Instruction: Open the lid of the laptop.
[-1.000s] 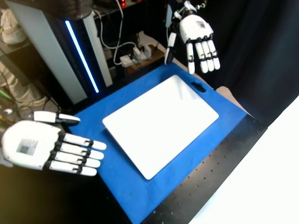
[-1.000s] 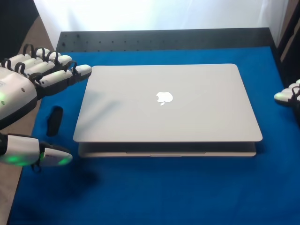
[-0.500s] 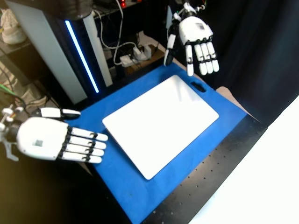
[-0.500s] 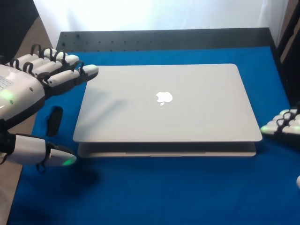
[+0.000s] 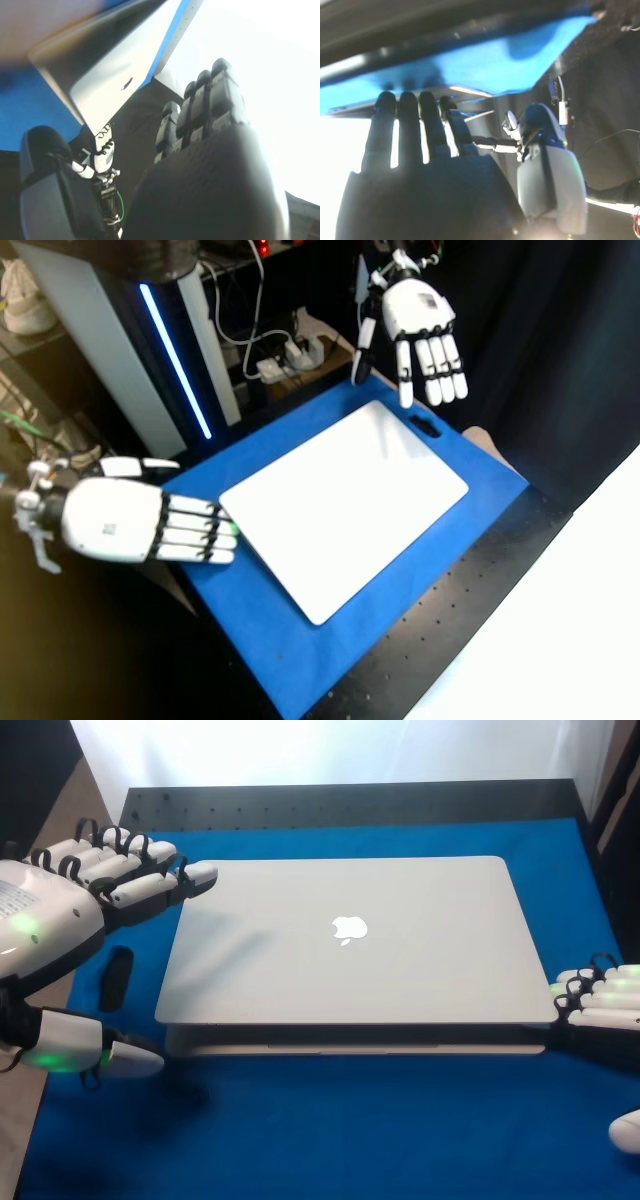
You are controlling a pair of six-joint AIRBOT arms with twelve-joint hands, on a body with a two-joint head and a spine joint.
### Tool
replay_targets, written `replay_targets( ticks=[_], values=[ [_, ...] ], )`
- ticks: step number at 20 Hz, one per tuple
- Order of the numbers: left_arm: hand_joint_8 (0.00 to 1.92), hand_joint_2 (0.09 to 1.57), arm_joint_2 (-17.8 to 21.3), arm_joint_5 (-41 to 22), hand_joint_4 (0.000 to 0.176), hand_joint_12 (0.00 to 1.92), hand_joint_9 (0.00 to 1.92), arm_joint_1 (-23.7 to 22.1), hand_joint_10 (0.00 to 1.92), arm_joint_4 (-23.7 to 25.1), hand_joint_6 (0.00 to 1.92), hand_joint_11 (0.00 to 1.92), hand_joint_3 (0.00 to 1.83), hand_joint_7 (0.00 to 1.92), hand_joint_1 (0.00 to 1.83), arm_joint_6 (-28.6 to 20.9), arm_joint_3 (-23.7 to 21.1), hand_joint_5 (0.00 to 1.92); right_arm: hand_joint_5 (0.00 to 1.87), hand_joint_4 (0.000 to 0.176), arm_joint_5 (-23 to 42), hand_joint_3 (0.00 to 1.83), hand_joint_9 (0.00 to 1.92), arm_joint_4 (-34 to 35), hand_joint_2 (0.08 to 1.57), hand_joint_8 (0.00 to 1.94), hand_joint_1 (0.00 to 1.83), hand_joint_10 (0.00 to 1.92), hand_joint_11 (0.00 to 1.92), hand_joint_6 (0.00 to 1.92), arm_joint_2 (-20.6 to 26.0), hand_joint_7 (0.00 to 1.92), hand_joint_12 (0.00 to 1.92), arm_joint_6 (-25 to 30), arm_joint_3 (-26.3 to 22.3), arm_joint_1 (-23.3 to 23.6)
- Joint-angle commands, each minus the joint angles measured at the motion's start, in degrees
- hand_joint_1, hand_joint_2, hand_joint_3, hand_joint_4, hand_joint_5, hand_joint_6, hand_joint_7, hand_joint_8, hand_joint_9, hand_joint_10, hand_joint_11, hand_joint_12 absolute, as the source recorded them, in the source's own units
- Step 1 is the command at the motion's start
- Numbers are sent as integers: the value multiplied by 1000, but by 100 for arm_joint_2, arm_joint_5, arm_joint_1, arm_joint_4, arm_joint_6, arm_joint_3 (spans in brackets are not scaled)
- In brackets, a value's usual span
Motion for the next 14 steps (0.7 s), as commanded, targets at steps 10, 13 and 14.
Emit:
replay_targets(
  ticks=[10,13,14],
  values=[
    [2,865,-119,-626,176,0,7,-68,2,13,0,0,11,7,522,20,78,0,0,0,542,9,0,-132,1202,0,0,0,0,0,-21,0,0,272,4,350],
    [3,891,-181,-647,176,0,21,-68,6,-20,0,0,15,14,531,20,101,0,0,0,542,8,0,-119,1204,0,0,0,0,0,-111,0,0,272,15,349],
    [0,904,-209,-672,176,0,7,-68,1,-34,0,0,17,2,520,21,113,0,0,0,542,7,0,-114,1202,0,0,0,0,0,-170,0,0,272,32,349]
  ],
)
